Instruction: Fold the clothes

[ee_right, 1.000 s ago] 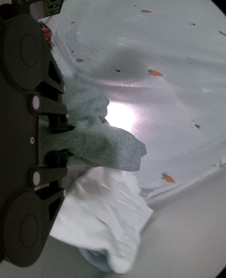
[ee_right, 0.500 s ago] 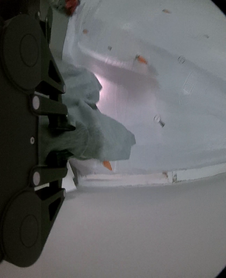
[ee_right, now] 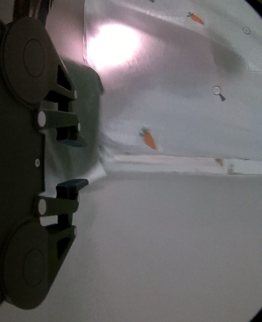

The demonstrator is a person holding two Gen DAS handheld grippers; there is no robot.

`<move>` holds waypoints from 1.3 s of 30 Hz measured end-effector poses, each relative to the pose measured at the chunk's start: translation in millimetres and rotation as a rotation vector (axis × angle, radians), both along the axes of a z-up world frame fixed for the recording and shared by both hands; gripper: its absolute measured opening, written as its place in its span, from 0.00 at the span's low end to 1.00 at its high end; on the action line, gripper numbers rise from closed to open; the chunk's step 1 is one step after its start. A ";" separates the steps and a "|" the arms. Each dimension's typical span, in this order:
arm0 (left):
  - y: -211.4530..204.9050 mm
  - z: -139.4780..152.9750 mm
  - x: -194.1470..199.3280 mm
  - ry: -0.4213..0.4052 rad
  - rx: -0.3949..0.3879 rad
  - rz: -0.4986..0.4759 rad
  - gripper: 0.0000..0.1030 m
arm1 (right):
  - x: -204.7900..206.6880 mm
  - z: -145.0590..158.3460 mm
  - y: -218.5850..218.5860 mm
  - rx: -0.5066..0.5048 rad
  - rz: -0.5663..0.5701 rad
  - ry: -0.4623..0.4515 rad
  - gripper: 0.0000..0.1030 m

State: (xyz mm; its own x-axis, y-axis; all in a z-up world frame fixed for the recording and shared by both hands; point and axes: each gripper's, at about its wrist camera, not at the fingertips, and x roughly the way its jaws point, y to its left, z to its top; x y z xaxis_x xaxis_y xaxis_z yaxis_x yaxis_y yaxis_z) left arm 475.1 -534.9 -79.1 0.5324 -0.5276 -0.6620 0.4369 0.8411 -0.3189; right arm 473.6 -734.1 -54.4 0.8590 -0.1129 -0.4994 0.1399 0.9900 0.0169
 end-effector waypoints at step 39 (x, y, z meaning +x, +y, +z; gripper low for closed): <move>271.1 132.5 -292.5 -0.445 0.119 0.439 1.00 | -255.7 63.6 273.0 0.207 0.216 -0.092 1.00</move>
State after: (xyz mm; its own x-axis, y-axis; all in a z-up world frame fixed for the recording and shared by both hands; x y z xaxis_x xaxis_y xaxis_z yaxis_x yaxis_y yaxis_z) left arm 182.6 -263.7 53.4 0.9201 -0.1337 -0.3682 0.1122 0.9905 -0.0794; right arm 217.9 -461.0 9.2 0.8947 0.1731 -0.4117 -0.0845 0.9708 0.2246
